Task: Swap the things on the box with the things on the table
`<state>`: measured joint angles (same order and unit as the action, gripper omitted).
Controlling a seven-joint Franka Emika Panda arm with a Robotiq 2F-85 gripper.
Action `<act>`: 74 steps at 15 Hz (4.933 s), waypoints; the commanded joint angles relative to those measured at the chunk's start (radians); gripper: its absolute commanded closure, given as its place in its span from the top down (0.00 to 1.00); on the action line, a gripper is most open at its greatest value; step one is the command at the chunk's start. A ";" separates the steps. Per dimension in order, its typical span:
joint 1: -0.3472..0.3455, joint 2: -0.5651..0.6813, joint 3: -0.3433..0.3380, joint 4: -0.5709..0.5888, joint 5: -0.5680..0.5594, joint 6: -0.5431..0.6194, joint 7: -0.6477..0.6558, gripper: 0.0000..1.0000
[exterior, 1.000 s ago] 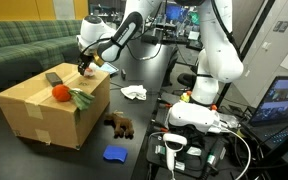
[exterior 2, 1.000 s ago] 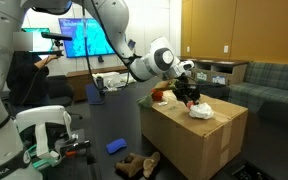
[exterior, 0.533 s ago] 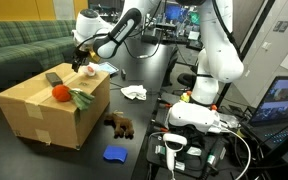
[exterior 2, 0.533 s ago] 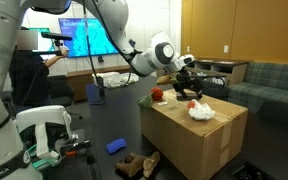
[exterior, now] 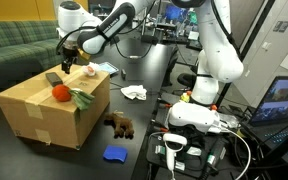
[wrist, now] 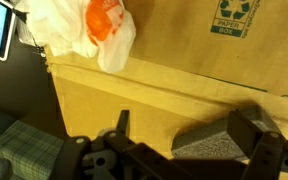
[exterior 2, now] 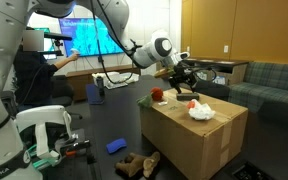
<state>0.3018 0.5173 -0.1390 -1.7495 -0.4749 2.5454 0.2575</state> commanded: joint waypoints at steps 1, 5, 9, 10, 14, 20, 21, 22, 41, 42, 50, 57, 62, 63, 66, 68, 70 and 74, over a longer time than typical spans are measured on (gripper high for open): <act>-0.024 0.113 0.050 0.194 0.054 -0.117 -0.044 1.00; -0.032 0.215 0.067 0.356 0.099 -0.213 -0.049 1.00; -0.049 0.292 0.073 0.494 0.153 -0.301 -0.053 1.00; -0.057 0.310 0.078 0.525 0.171 -0.322 -0.055 1.00; -0.084 0.357 0.093 0.635 0.237 -0.420 -0.067 1.00; -0.104 0.423 0.138 0.750 0.345 -0.516 -0.060 1.00; -0.107 0.434 0.148 0.763 0.366 -0.520 -0.057 1.00; -0.106 0.444 0.153 0.775 0.382 -0.518 -0.047 1.00; -0.106 0.516 0.135 0.858 0.389 -0.448 -0.050 0.31; -0.109 0.509 0.139 0.848 0.379 -0.445 -0.054 0.31; -0.130 0.360 0.140 0.753 0.368 -0.521 -0.199 0.31; -0.196 0.054 0.140 0.484 0.382 -0.581 -0.331 0.31; -0.271 -0.160 0.140 0.259 0.389 -0.586 -0.366 0.31; -0.286 -0.198 0.138 0.209 0.391 -0.583 -0.373 0.31; -0.328 -0.313 0.125 0.058 0.396 -0.582 -0.389 0.31; -0.353 -0.388 0.112 -0.049 0.395 -0.582 -0.400 0.31; -0.376 -0.461 0.097 -0.160 0.399 -0.579 -0.419 0.31; -0.412 -0.601 0.052 -0.388 0.398 -0.560 -0.464 0.31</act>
<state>-0.0903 0.0574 -0.0623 -1.9443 -0.0948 1.9472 -0.1615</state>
